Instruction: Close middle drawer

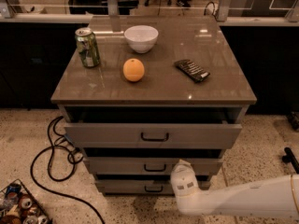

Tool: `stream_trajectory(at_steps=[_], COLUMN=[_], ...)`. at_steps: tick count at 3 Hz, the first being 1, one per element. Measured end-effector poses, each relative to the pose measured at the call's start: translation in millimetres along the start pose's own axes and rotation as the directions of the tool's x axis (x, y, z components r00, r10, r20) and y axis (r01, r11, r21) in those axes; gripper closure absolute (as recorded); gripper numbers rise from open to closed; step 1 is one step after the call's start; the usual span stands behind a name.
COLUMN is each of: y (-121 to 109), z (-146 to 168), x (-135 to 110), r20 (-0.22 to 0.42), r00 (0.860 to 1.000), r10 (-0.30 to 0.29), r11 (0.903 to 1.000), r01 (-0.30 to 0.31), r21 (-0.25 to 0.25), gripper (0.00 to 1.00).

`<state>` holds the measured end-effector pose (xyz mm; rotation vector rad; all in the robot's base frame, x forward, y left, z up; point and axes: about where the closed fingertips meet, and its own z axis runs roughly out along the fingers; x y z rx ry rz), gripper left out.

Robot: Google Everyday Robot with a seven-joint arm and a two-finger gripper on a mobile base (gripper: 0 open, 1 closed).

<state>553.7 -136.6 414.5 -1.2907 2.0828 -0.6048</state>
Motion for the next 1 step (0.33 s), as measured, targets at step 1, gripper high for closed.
stream_trajectory(at_steps=[1], y=[0.6], z=[-0.4], x=[0.3], r20=[0.000], r00=[1.000], r10=[0.000], r11=[1.0000], r01=[0.000], r21=[0.000], gripper=[0.00])
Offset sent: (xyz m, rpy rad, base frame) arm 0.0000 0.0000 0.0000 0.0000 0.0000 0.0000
